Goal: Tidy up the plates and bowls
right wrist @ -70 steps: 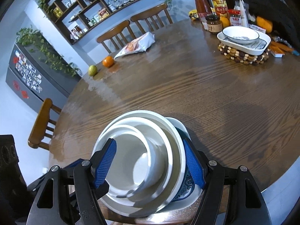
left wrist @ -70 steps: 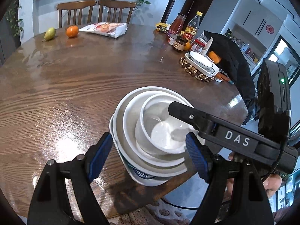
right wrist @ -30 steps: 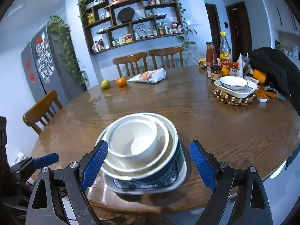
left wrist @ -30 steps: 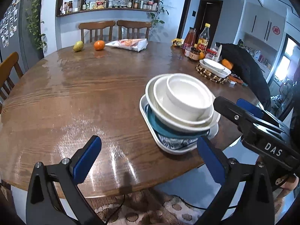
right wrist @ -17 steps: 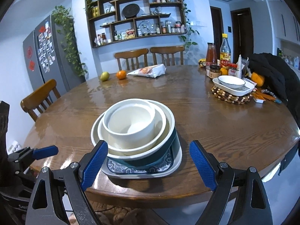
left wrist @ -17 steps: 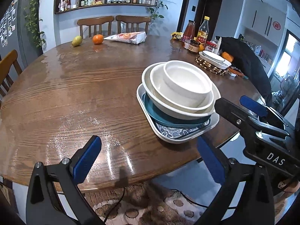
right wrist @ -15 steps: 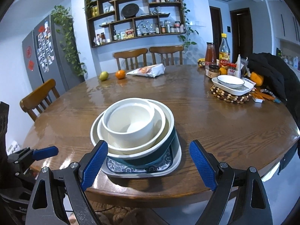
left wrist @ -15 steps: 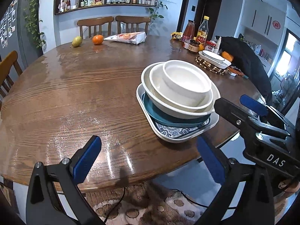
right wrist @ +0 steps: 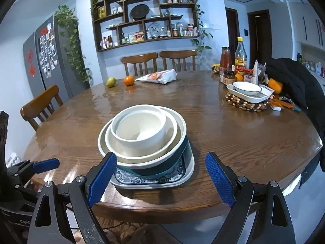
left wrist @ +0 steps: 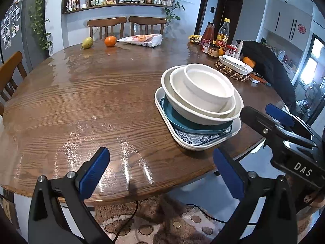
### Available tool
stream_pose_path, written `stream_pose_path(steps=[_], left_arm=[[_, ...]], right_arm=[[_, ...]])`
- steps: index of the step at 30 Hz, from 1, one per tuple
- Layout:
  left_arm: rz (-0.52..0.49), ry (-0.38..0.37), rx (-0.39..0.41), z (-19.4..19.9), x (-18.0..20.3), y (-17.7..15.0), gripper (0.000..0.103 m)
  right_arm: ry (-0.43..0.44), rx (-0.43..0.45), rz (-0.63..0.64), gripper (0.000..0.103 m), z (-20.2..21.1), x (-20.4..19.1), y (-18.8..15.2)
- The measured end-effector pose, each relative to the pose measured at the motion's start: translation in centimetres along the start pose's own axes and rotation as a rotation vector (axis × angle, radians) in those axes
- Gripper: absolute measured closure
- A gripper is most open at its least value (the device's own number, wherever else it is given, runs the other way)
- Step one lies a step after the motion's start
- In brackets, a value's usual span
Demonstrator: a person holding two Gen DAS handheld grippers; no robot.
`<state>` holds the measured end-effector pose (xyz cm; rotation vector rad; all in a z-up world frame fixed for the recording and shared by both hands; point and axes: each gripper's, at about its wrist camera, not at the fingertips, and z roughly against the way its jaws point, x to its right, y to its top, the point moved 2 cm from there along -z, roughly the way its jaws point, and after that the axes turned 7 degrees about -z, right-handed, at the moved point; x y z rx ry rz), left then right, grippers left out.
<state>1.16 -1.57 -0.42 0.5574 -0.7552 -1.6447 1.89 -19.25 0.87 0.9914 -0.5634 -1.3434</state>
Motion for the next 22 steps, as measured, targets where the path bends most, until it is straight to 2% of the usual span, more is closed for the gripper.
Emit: stream_pose_path(steps=[22], left_arm=[[-0.011, -0.02, 0.003, 0.31, 0.47, -0.13, 0.001]], right_arm=[[-0.044, 0.007, 0.003, 0.013, -0.12, 0.46, 0.12]])
